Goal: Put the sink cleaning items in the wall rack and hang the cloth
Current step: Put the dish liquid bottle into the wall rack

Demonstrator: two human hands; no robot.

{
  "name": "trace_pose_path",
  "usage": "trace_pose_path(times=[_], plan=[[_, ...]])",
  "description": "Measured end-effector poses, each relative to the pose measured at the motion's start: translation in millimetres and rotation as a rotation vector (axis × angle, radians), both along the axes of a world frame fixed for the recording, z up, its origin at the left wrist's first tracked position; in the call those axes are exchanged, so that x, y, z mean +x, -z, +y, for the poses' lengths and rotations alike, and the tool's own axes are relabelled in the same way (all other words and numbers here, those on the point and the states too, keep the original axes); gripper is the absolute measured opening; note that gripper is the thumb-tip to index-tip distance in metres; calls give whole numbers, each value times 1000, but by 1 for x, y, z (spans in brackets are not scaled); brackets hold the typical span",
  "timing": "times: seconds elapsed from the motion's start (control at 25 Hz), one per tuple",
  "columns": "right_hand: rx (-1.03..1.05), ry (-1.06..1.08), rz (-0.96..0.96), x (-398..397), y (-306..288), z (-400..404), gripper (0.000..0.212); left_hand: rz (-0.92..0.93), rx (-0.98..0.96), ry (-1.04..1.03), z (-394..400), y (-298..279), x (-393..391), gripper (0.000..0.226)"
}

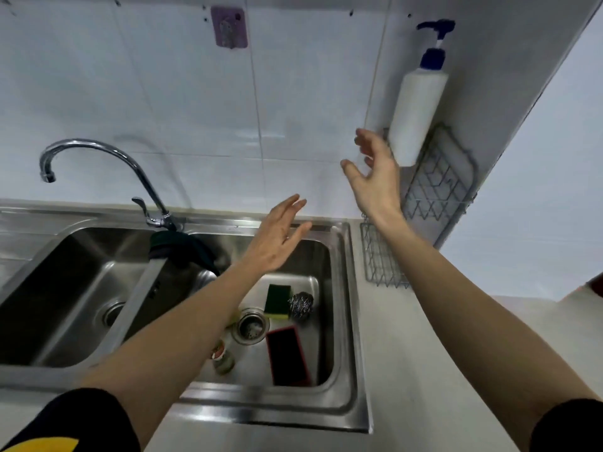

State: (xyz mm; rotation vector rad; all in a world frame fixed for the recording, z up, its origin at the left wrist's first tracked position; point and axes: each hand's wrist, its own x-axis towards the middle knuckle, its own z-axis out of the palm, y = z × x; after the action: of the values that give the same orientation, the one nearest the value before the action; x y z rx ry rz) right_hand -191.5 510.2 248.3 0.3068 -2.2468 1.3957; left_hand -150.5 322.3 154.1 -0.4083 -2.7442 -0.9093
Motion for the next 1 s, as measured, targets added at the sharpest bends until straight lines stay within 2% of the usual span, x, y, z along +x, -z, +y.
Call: trace_pose_path(times=[0.12, 0.28, 0.36, 0.44, 0.56, 0.64, 0.72, 1.0], plan=[[21, -125, -103, 29, 53, -50, 50, -51, -37, -94, -72, 29, 33, 61], [129, -267, -378, 72, 149, -125, 49, -168, -135, -242, -166, 74, 90, 66], [218, -328, -541, 93, 194, -154, 53, -259, -279, -310, -203, 98, 117, 64], [301, -382, -732, 110, 236, -175, 59, -335, -393, -340, -233, 120, 138, 66], [360, -377, -947, 128, 289, -197, 66, -468, -439, -354, -267, 149, 161, 69], [393, -356, -1023, 131, 312, -205, 71, -518, -461, -340, -279, 164, 171, 71], [393, -379, -1080, 131, 321, -211, 73, -488, -493, -322, -285, 173, 176, 73], [357, -410, -1050, 125, 357, -226, 67, -461, -497, -347, -292, 182, 176, 73]])
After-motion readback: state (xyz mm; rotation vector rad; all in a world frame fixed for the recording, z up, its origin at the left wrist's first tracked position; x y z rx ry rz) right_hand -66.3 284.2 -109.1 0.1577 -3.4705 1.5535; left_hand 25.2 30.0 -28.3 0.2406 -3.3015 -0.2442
